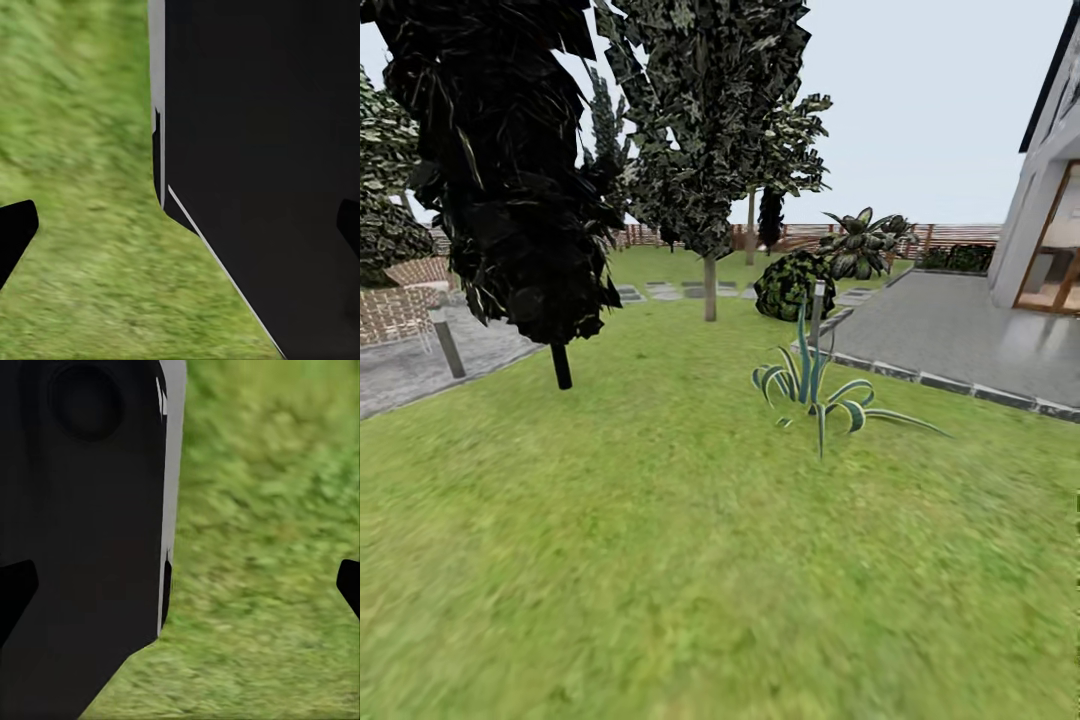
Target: Take the three Easter eggs out of the wicker basket on the lawn in the garden, then place them on the lawn next to a single tree (choose any tree) so that all three eggs are next to the same tree and none are left in the basket.
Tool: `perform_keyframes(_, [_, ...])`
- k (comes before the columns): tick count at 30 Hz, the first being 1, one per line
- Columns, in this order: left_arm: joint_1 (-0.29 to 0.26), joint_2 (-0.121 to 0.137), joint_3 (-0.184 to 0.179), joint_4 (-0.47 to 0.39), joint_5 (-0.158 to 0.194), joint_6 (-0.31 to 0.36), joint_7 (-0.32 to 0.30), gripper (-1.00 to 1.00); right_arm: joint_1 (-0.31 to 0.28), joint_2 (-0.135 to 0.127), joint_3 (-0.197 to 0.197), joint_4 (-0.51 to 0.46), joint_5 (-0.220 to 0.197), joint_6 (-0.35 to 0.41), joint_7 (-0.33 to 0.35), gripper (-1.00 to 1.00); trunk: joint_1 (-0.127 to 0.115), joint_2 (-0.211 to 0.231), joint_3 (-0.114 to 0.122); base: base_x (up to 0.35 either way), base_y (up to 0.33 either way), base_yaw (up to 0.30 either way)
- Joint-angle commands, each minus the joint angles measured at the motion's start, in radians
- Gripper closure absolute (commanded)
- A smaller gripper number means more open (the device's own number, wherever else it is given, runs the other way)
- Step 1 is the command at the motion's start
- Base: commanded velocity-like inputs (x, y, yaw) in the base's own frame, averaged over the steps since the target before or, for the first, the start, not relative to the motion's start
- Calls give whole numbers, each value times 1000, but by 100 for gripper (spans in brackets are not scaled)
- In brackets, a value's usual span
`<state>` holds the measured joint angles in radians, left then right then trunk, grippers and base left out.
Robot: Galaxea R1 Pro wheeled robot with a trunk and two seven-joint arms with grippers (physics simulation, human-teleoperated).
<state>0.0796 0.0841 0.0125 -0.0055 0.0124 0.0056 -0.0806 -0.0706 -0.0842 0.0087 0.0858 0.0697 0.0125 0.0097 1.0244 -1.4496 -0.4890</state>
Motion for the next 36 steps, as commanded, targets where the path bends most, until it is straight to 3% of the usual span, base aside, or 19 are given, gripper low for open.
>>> perform_keyframes(1, [0, 0, 1, -1, 1, 1, -4, -100, -1, 0, 1, 2, 7, 1, 1, -100, 1, 0, -1, 338, 116, -256])
perform_keyframes(18, [0, 0, 1, -1, 1, 1, -4, -100, -1, 0, 0, 2, 8, 1, -1, -100, 1, 0, -1, 338, 115, -205])
perform_keyframes(36, [0, 0, 1, -1, 1, 1, -4, -100, -1, 1, -1, 2, 8, 3, -2, -100, 1, 0, -1, 338, 98, 224])
